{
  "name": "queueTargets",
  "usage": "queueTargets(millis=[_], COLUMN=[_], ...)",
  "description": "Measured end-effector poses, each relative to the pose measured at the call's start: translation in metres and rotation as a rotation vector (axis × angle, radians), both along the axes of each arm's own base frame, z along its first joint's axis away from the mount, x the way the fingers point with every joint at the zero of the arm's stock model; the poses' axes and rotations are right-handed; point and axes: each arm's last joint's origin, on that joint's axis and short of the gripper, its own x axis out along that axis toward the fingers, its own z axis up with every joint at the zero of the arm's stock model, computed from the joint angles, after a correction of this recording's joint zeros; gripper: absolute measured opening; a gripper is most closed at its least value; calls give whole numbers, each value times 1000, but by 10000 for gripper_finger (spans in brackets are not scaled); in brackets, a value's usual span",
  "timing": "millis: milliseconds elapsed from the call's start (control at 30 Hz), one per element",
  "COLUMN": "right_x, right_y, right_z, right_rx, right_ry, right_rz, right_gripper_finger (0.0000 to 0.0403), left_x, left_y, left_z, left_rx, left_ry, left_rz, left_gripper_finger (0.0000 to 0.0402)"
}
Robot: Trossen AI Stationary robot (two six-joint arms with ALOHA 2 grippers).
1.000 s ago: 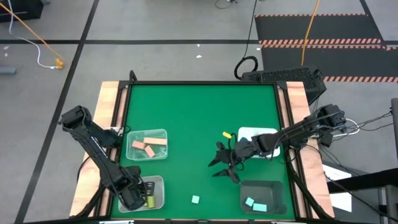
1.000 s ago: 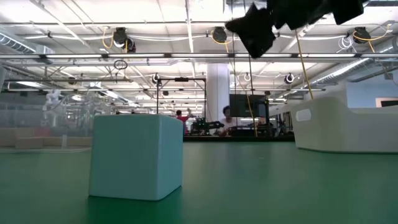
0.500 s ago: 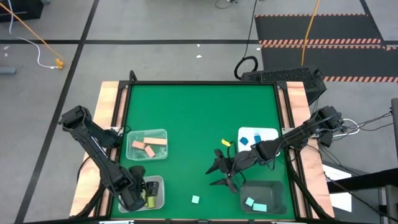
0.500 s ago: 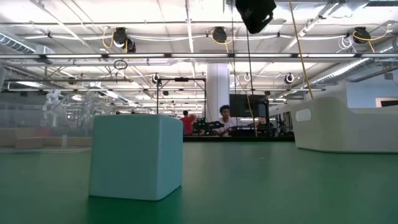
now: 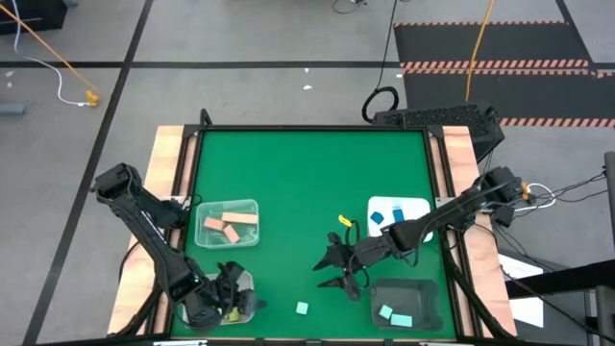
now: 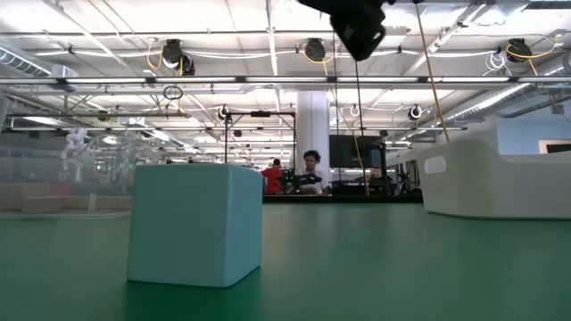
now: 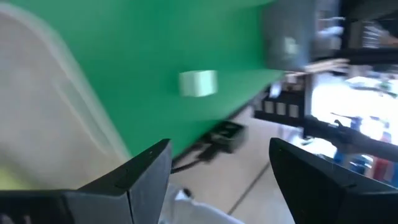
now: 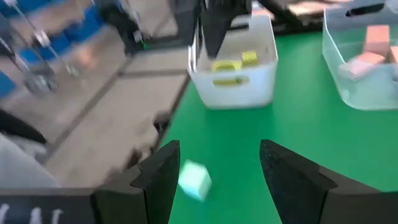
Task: Sort & place blocks by color
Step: Put the light blue block into the black bin
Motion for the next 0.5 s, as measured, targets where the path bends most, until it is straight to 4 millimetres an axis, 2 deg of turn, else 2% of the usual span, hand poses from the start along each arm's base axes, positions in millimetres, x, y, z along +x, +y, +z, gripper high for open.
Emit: queueTargets(millis=[133, 267, 500], right_x=[13, 25, 49], right_y=[8, 14, 36], right_z=[-17, -35, -50], right_rx=[59, 47, -93], right_ry=[-28, 62, 181], right_rz=[-11, -20, 124], right_gripper_finger=[212, 212, 212], left_x=[5, 9, 12], left_y=[-4, -8, -11], left_z=[7, 14, 21], left_rx=[24, 41, 96], left_ry=[-114, -204, -298], left_rz=[-24, -54, -87], left_gripper_finger=[269, 269, 269])
